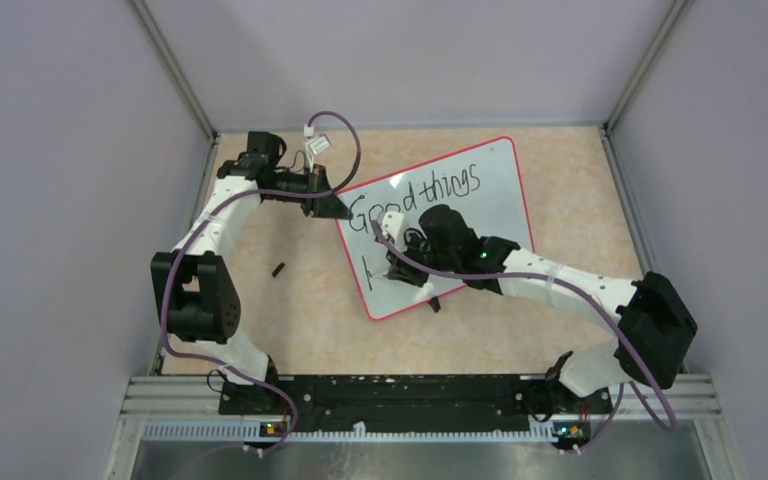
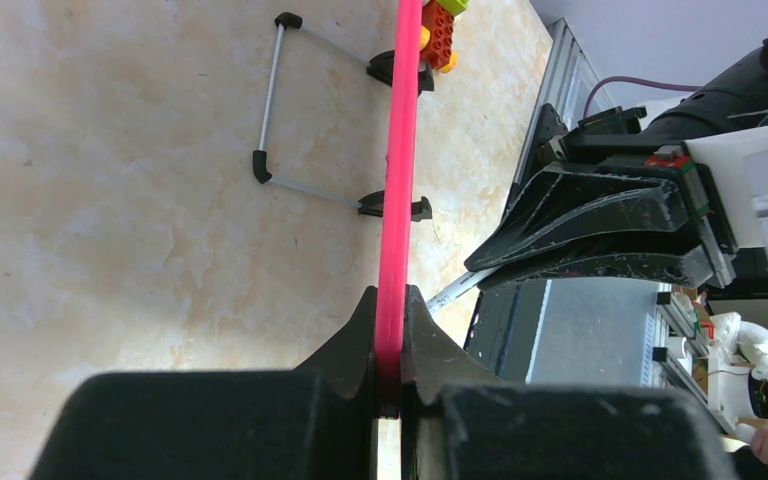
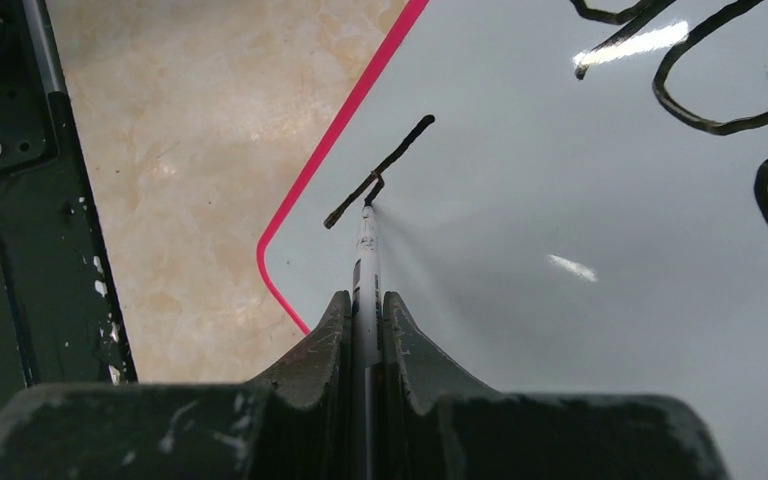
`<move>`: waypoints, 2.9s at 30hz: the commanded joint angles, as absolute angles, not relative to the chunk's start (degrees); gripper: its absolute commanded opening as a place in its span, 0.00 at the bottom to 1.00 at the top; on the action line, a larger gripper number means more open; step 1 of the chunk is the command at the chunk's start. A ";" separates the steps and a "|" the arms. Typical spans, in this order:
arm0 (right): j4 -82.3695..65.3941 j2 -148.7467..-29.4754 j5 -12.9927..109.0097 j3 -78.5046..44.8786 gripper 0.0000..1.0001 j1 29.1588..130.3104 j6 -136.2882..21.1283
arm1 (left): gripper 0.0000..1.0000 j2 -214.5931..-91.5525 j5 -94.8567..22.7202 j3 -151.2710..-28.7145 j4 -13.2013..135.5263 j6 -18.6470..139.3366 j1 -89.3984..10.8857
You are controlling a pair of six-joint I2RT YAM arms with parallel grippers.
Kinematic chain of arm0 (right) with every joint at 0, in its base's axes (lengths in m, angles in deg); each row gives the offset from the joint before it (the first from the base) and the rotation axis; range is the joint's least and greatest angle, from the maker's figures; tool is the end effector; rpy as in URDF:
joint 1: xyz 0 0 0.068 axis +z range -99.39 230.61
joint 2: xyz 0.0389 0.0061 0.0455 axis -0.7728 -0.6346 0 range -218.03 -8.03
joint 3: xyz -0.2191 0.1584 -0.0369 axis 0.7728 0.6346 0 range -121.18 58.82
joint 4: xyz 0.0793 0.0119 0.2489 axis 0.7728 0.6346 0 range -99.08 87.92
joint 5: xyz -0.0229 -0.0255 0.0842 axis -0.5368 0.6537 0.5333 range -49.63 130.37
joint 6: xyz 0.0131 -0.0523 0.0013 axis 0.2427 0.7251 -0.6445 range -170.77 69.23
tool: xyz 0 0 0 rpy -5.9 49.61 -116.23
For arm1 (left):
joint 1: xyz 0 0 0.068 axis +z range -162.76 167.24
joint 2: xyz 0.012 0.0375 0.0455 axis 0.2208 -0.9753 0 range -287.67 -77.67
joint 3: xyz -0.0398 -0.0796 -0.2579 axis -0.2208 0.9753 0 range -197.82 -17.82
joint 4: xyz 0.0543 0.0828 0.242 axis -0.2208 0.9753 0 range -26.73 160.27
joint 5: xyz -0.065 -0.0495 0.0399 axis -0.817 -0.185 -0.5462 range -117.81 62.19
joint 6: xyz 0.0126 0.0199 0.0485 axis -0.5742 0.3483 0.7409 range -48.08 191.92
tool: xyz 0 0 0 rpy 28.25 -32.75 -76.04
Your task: Write a sentence on the whiteboard
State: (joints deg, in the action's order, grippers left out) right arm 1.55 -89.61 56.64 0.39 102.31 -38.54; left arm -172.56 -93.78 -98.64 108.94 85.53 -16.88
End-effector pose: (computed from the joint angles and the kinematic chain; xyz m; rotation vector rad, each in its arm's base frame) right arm 0.1905 0.2574 0.2734 -1.3144 1.7872 0.6968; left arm 0.3361 -0.0569 0.2986 0.7176 2.1062 -1.3689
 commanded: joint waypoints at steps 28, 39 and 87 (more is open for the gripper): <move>3.33 -83.66 54.40 -0.62 0.00 102.56 -39.34 | 0.00 -172.98 -87.74 -100.73 106.00 88.27 -17.04; 1.70 -86.86 49.35 -2.57 0.00 102.51 -39.60 | 0.00 -173.02 -87.65 -100.98 106.25 88.27 -17.15; 3.37 -86.93 48.64 -1.24 0.00 101.68 -37.58 | 0.00 -173.39 -87.37 -101.61 106.77 88.75 -17.15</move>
